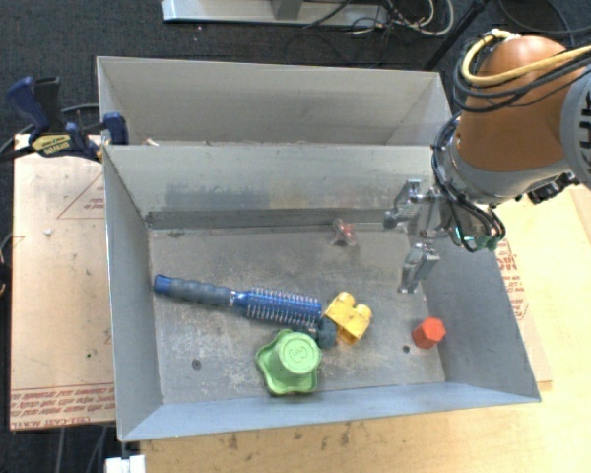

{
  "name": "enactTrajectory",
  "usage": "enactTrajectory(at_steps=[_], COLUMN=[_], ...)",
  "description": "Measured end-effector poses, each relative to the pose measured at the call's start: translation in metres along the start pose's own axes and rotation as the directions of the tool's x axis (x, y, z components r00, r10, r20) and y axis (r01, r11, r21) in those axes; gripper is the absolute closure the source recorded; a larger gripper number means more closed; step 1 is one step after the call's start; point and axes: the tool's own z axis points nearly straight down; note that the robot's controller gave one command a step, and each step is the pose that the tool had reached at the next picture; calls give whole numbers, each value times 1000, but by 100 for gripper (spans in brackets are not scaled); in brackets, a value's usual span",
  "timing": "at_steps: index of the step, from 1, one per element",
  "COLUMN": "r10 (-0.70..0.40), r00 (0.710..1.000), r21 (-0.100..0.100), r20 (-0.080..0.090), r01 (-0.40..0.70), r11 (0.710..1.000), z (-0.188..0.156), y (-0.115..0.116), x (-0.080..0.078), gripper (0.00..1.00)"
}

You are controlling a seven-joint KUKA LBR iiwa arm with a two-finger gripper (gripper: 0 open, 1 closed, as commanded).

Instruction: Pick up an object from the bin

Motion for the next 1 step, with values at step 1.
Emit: enactTrajectory(at_steps=[1], r10=[-146], r00=[989], r21=[1], r20=[5], r01=[146], r11=[989], z=[134], y=[26], x=[58], gripper=[0])
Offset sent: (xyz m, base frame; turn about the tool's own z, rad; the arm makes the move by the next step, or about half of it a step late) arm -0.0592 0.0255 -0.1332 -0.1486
